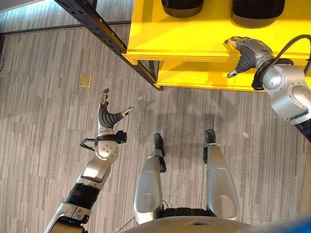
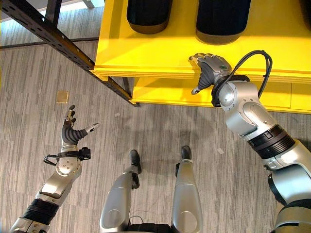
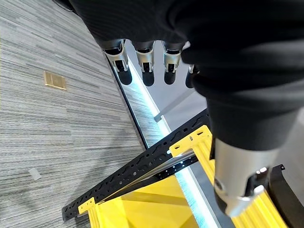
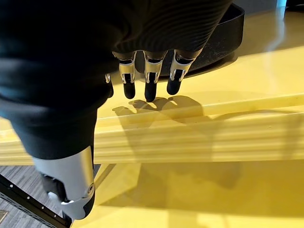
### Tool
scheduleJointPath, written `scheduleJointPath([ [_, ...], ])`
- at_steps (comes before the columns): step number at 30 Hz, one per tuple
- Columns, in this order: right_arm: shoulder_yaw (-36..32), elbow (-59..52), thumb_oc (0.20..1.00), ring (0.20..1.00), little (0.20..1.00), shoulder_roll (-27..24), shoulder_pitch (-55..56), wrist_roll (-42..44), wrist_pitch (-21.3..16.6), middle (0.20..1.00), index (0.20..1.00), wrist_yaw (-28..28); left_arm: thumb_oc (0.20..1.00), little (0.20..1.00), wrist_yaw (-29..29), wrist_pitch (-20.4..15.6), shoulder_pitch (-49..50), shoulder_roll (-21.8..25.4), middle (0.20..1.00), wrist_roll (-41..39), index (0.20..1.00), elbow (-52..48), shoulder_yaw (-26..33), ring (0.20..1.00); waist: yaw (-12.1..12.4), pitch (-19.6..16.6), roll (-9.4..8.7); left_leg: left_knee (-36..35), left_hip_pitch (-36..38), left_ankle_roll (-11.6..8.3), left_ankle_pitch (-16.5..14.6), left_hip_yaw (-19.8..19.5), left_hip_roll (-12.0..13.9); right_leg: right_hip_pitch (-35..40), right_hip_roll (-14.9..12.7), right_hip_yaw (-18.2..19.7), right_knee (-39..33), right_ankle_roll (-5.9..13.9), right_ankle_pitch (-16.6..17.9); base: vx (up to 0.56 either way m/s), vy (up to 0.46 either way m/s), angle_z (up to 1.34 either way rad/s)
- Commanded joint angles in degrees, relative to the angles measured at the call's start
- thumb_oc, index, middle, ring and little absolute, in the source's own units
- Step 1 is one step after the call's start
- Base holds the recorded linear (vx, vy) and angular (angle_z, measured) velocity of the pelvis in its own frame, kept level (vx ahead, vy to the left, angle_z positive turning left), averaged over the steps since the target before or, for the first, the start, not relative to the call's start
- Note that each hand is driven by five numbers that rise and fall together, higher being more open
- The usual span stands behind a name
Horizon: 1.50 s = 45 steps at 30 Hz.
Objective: Move parts from the plastic box to the shelf.
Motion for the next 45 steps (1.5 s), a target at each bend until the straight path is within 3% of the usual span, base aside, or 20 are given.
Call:
scheduleJointPath([
  [1,-1.28,5.13,1.0,1.0,1.0,-0.39,-1.59,-1.88,3.33,1.0,1.0,-1.61,1.0,1.0,0.03,-1.28,2.84,2.83,1.0,3.02,1.0,-5.4,2.42,1.0,0.08,-0.59,-3.06,7.57,-1.53,3.1,-7.61,-1.8,-1.34,2.76,-1.45,-4.9,2.54,-1.73,-5.66,0.0,-0.038,0.02],
  [6,-1.23,8.47,1.0,1.0,1.0,-1.45,-2.45,-0.27,2.78,1.0,1.0,-3.54,1.0,1.0,-0.56,-1.19,2.69,3.12,1.0,2.85,1.0,-5.6,2.48,1.0,0.29,-0.59,-3.17,7.39,-1.16,2.95,-7.42,-1.96,-1.06,3.29,-1.32,-5.07,2.65,-1.88,-5.87,0.0,-0.015,0.02],
  [45,3.66,18.57,1.0,1.0,1.0,-6.0,-12.46,4.28,0.41,1.0,1.0,-0.87,1.0,1.0,-2.68,-1.35,2.82,4.62,1.0,2.51,1.0,-3.86,4.36,1.0,2.65,-1.47,-4.62,3.11,2.15,2.05,-4.58,-2.85,0.44,8.28,-0.57,-6.91,-1.02,-1.79,-5.0,0.01,-0.006,0.01],
])
